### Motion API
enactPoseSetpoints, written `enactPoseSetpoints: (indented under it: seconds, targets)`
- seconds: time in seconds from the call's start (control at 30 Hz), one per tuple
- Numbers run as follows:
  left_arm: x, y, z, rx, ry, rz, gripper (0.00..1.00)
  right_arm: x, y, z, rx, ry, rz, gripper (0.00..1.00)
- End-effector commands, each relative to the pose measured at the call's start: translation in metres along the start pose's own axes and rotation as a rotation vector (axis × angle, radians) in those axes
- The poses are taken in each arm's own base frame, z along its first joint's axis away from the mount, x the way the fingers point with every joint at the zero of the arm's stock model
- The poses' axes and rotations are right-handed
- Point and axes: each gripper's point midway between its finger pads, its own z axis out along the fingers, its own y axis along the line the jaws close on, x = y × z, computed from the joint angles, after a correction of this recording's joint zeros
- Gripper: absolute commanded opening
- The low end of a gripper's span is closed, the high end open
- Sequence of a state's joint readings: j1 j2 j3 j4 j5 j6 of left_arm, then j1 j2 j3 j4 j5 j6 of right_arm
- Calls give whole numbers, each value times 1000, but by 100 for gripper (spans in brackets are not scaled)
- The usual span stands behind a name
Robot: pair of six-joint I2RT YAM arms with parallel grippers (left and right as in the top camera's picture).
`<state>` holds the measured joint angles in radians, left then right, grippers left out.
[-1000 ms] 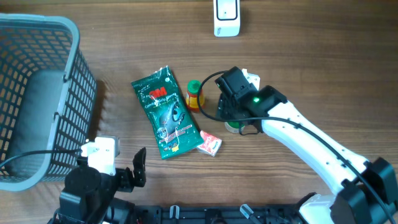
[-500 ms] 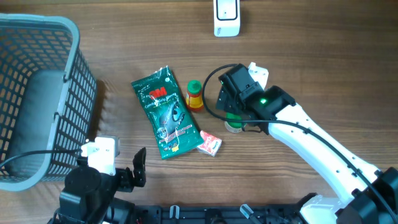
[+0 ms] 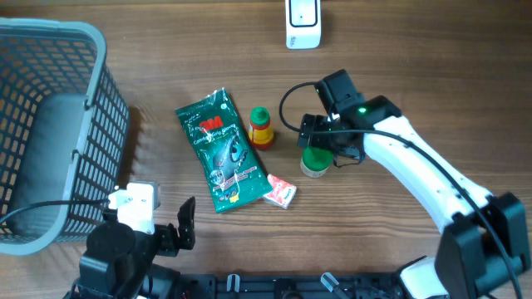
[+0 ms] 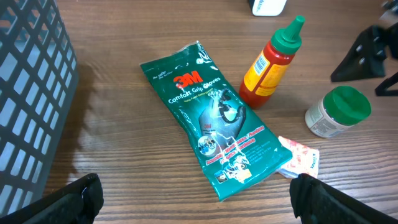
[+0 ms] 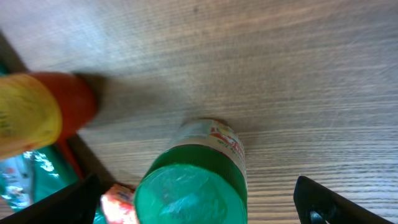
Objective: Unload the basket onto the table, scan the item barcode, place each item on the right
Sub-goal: 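Grasp the green-lidded jar with the right gripper and lift it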
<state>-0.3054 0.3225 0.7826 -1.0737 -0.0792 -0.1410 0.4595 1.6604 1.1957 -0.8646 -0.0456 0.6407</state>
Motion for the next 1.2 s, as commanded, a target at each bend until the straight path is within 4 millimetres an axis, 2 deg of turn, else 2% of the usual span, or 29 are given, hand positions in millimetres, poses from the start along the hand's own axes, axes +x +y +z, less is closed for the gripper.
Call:
enactPoseSetpoints:
  seconds: [0.0,0.07,0.3,0.43,0.57,0.63,0.73,0.8,0.93,1.07,1.17]
  targets:
    - [-3,-2,-2,9,-7,-9,100,12,8,22,-14,97,-39,98]
    - [-3,-2,-2,9,-7,-9,100,20,10,31,4,124,-56,97]
    - [-3,-2,-2,9,-7,-9,100,28,7,37,74,114,-64,97]
    - [-3,-2,-2,10,-7,-9,100,32,1,54,111,146,-50,96]
    - [-3,-2,-2,9,-7,-9,100,40,-6,76,152,196,-50,89]
    - [-3,-2,-2,9,-7,-9,100,39,-6,79,153,197,-44,82]
    - [-3,-2,-2,9,-7,-9,100,38,-5,79,150,191,-35,78]
    - [-3,-2,-2,9,-7,-9,100,38,-6,78,153,194,-26,72]
    - [-3,-2,-2,9,-7,-9,100,35,-4,71,157,198,-20,66]
    - [-3,-2,-2,9,-7,-9,100,26,8,40,141,200,-26,64]
    - [-3,-2,-2,9,-7,-9,100,31,15,19,96,222,-21,64]
